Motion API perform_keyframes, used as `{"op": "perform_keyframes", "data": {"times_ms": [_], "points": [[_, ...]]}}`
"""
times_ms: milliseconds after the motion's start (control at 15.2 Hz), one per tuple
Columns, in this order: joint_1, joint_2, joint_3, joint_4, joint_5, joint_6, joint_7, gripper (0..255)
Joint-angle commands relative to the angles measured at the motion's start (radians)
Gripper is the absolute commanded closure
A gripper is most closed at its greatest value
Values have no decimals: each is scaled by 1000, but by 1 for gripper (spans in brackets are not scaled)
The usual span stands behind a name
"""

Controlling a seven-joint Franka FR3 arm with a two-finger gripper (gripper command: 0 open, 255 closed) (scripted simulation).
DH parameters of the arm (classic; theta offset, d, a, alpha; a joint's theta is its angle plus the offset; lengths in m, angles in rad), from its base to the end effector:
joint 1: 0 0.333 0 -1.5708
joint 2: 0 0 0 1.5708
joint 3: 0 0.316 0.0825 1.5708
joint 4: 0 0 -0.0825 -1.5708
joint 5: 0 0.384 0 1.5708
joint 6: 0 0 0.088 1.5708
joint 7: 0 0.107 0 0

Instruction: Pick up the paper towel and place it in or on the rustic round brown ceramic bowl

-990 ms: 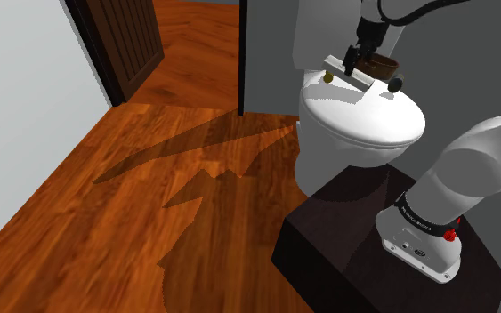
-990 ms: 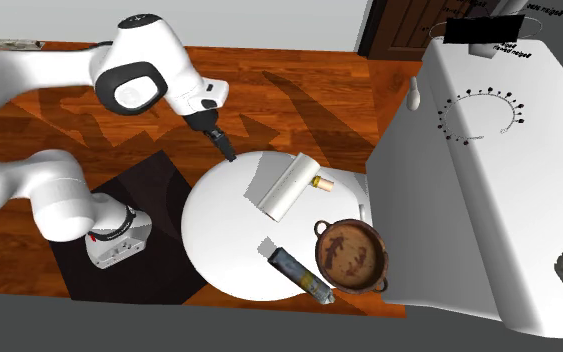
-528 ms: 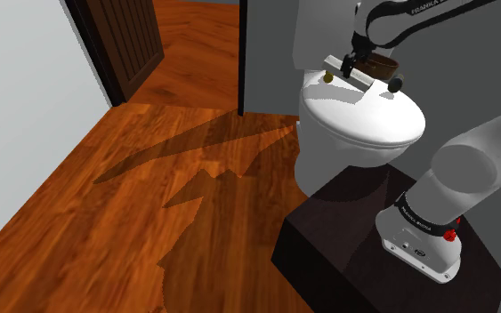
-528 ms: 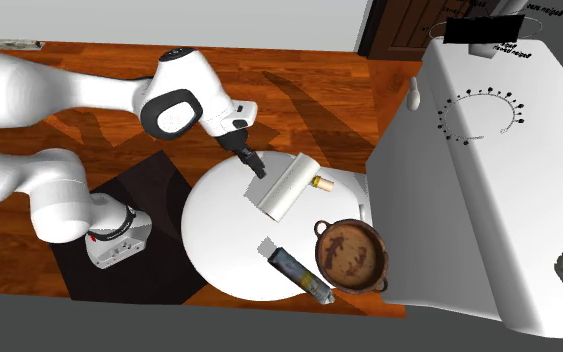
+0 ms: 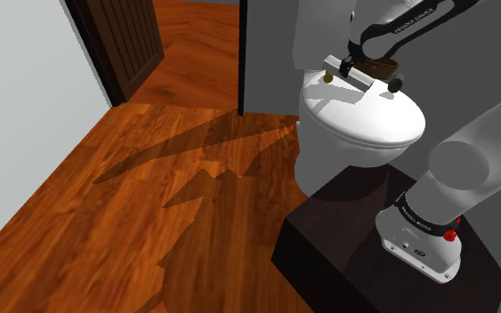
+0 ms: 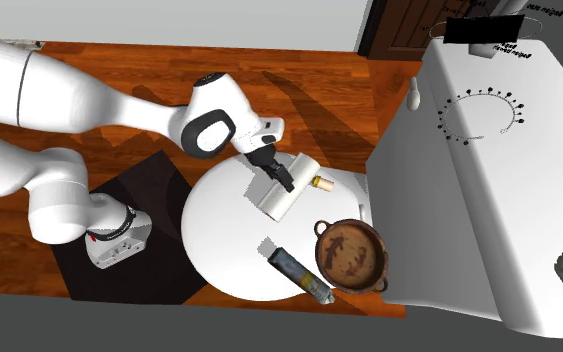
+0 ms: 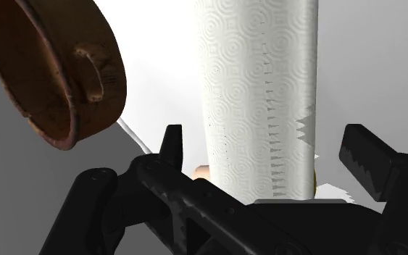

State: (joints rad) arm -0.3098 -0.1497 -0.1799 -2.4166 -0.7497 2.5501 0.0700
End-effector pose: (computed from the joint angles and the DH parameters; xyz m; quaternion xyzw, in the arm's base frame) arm 0.4401 -0.2250 0.3930 0.9634 0.0056 0.0828 0.2551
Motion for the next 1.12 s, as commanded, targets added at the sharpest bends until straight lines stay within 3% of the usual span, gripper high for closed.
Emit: {"op": "perform_keyframes", "data": {"times_ms": [0, 330, 792, 858, 1056], "points": [[-9, 35, -6, 11, -21, 29, 15, 0], [-24, 98, -19, 25, -55, 83, 40, 0], [-24, 98, -19, 25, -55, 83, 40, 0], [-24, 98, -19, 25, -55, 83, 40, 255], [-24, 98, -19, 25, -55, 83, 39, 255]]}}
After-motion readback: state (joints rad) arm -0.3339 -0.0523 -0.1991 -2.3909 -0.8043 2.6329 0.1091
